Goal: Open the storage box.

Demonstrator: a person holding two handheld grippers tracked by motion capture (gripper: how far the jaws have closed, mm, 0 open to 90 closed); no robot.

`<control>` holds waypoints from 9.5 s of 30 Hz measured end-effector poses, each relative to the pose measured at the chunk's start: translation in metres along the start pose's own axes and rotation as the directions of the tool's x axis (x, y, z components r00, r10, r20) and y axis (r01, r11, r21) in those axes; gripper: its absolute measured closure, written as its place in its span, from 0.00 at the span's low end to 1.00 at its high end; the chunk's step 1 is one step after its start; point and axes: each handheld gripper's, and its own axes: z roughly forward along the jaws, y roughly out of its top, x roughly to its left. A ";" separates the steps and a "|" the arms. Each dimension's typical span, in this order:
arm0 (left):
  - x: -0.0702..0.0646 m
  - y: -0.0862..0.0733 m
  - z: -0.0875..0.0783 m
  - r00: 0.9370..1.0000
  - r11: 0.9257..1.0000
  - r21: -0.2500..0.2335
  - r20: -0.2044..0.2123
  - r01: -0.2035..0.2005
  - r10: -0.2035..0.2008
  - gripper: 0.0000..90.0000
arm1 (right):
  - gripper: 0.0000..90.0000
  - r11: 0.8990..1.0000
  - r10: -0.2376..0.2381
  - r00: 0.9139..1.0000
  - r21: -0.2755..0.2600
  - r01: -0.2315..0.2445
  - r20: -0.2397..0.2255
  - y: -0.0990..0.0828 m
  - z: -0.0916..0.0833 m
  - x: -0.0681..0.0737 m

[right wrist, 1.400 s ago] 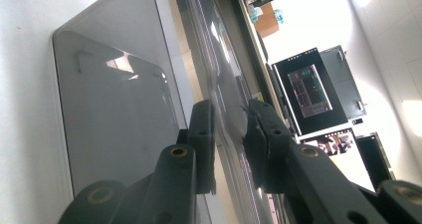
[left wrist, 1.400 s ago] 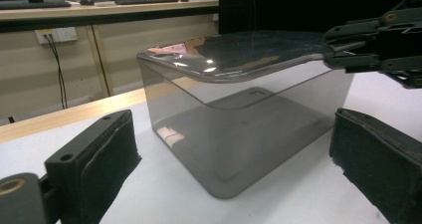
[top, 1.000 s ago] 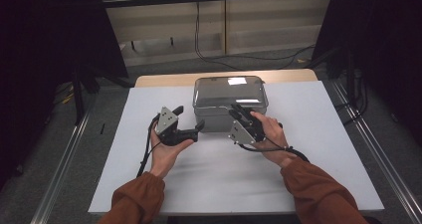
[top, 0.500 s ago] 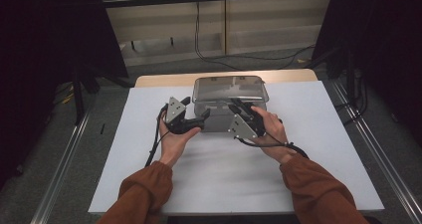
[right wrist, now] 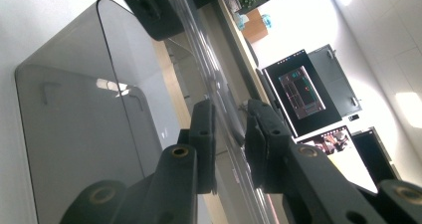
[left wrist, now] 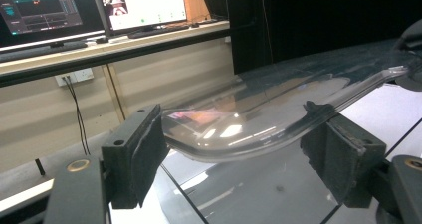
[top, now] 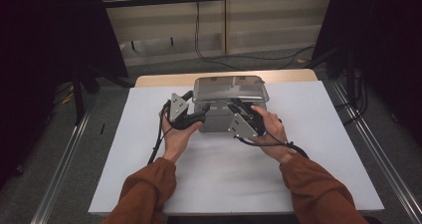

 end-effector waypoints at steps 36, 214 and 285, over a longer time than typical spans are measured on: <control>0.004 0.000 0.001 1.000 1.000 0.006 0.012 0.024 -0.024 0.33 | 0.01 0.831 0.556 0.830 0.045 -0.554 -0.044 -0.055 -0.006 -0.026; 0.081 0.022 0.096 0.999 0.997 0.068 -0.028 0.040 -0.039 0.74 | 0.69 0.540 0.838 0.543 -0.060 -0.839 -0.056 -0.133 0.088 -0.099; 0.108 0.014 0.128 0.951 0.910 0.282 -0.032 0.304 -0.308 0.75 | 0.81 0.358 0.933 0.360 0.134 -0.924 -0.010 -0.160 0.129 -0.102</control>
